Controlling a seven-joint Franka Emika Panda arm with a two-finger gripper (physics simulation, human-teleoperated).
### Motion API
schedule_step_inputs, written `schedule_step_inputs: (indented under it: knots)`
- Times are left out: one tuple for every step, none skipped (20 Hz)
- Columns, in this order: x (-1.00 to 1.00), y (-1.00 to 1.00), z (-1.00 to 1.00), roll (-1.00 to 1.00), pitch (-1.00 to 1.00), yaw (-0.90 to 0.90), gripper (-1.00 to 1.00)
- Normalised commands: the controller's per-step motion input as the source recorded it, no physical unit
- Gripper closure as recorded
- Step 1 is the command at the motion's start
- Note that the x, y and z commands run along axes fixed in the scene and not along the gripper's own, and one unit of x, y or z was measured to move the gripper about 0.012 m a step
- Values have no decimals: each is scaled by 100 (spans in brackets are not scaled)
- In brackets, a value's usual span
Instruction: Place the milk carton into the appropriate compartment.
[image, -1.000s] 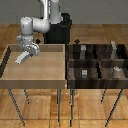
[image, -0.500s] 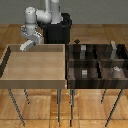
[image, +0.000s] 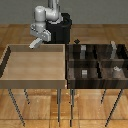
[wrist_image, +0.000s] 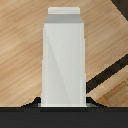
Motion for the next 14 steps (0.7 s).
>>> schedule_step_inputs:
  knots:
    - [0, 100, 0, 0, 0, 0, 100]
    - [0, 100, 0, 0, 0, 0, 100]
    - [0, 100, 0, 0, 0, 0, 100]
    - [0, 100, 0, 0, 0, 0, 100]
    - [0, 100, 0, 0, 0, 0, 100]
    - [0, 100, 0, 0, 0, 0, 100]
    - [0, 100, 0, 0, 0, 0, 100]
    - [0, 100, 0, 0, 0, 0, 100]
    - [0, 100, 0, 0, 0, 0, 100]
    - [0, 100, 0, 0, 0, 0, 100]
    - [0, 100, 0, 0, 0, 0, 100]
    - [0, 100, 0, 0, 0, 0, 100]
    - [0, 100, 0, 0, 0, 0, 100]
    - [0, 100, 0, 0, 0, 0, 100]
